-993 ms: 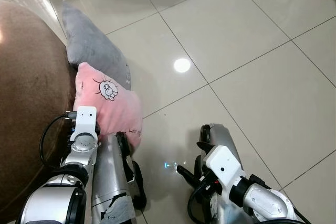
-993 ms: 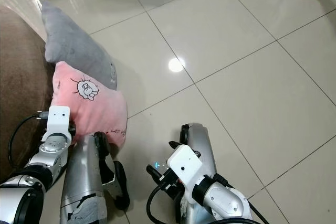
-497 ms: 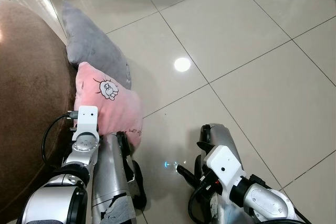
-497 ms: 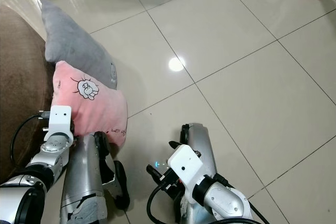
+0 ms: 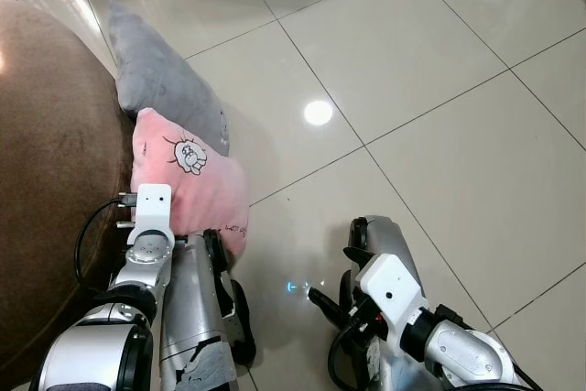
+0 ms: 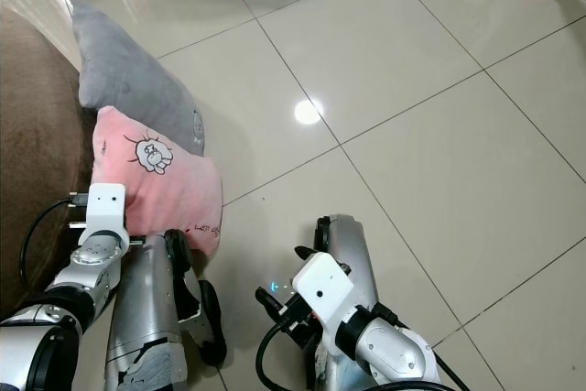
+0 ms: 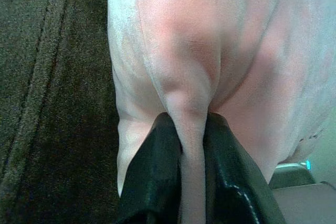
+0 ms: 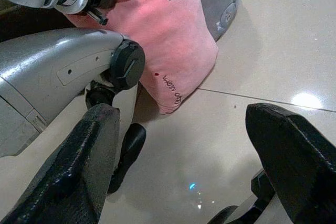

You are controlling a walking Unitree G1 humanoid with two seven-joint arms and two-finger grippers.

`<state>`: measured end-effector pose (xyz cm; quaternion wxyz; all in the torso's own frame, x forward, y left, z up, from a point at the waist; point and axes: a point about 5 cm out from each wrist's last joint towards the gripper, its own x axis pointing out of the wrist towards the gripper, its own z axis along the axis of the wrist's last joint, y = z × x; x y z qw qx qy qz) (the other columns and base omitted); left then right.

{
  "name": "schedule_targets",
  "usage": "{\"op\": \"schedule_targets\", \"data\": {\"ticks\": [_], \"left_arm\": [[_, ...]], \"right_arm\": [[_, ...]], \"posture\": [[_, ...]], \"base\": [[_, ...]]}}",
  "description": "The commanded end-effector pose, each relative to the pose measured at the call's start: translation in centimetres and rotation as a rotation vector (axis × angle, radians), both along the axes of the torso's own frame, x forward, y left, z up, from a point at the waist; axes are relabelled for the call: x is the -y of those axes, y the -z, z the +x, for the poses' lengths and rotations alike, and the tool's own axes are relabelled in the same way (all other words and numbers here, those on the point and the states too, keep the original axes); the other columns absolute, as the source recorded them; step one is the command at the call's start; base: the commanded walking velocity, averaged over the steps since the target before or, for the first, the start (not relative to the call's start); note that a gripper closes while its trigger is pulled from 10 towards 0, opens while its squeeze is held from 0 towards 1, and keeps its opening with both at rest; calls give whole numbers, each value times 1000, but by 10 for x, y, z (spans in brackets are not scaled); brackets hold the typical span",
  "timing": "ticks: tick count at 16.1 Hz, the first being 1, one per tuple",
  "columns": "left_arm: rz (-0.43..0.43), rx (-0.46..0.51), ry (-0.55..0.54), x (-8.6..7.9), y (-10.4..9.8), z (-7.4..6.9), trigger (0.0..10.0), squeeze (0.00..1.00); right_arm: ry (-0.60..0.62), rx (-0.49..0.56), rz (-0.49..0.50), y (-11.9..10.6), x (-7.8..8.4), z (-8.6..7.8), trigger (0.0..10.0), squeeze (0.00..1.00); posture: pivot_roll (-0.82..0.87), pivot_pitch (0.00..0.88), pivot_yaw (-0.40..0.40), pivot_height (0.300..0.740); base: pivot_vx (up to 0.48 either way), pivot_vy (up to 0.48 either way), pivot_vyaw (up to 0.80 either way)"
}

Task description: Move the pillow to the sofa from floor

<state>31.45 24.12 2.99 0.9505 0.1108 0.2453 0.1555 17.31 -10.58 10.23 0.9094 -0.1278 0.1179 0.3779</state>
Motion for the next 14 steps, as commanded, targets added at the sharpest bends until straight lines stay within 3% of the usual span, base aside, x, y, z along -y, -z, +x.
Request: {"op": "schedule_targets", "data": {"ticks": [1, 3, 5, 10, 14], "left_arm": [[-47, -54, 1, 1, 13, -10, 0, 0], [-96, -42, 16, 6, 13, -8, 0, 0], [-182, -4, 102, 22, 11, -3, 0, 0], [-247, 69, 256, 45, 8, 1, 0, 0], [-304, 149, 319, 56, -2, 8, 0, 0]], "right_arm": [[-4, -32, 1, 6, -1, -5, 10000, 0], [-2, -32, 2, 8, -1, -4, 10000, 0], [16, -27, 4, 11, 1, 1, 10000, 0], [62, 12, 10, 14, 4, 15, 10000, 0], [83, 40, 16, 13, 6, 25, 10000, 0]], "posture": [[-176, 366, 36, 520], [-169, 351, 38, 520], [-148, 320, 45, 520], [-116, 225, 58, 520], [-111, 187, 63, 520]], "base": [[0, 0, 0], [0, 0, 0], [0, 0, 0], [0, 0, 0], [0, 0, 0]]}}
